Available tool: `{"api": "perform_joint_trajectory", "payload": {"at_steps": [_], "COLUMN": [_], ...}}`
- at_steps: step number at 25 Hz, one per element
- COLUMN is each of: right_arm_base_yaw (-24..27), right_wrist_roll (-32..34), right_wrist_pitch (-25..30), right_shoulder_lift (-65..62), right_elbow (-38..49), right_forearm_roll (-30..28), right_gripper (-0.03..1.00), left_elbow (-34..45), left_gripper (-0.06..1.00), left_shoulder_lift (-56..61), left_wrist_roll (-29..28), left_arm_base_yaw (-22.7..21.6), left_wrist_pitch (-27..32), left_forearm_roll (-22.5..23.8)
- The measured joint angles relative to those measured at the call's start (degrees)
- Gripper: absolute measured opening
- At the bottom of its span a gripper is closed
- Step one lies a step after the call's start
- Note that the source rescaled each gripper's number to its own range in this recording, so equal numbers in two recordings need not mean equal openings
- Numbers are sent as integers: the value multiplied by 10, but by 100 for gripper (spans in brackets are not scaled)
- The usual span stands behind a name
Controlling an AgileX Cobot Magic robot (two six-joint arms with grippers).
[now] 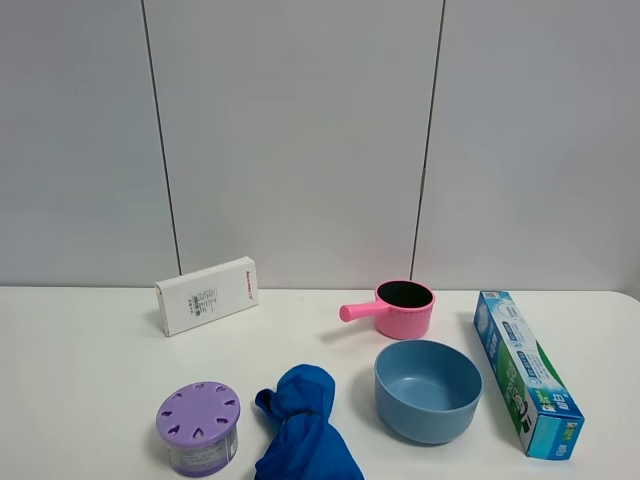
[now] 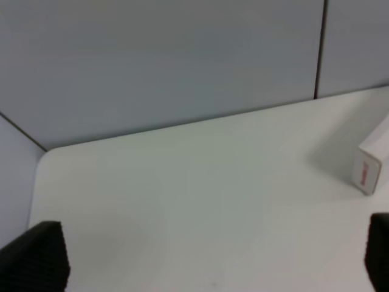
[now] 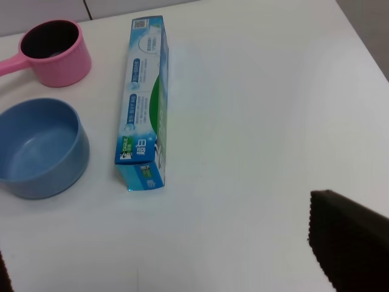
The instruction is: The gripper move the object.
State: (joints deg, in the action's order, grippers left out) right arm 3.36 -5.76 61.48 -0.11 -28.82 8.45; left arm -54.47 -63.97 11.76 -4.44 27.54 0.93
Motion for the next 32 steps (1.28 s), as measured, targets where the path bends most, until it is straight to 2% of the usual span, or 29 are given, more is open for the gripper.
{"api": "perform_joint_trajectory", "payload": {"at_steps": [11, 17, 24, 32], "right_arm_base_yaw": [0, 0, 0, 0], "right_wrist_roll": [0, 0, 0, 0], "right_wrist_pitch": [0, 0, 0, 0], "right_shoulder_lift": [0, 0, 0, 0], "right_elbow": [0, 0, 0, 0], "right_forearm_roll": [0, 0, 0, 0], "right_gripper": [100, 100, 100, 100], "left_elbow": [0, 3, 103, 208], "left_gripper": [100, 100, 100, 100], "left_shoulder_lift": [201, 299, 425, 530], "left_wrist_roll": [1, 1, 0, -21], "left_arm_base_yaw": [0, 0, 0, 0], "left_wrist_pitch": [244, 349, 385, 389], "left_forearm_roll": [0, -5, -34, -52]}}
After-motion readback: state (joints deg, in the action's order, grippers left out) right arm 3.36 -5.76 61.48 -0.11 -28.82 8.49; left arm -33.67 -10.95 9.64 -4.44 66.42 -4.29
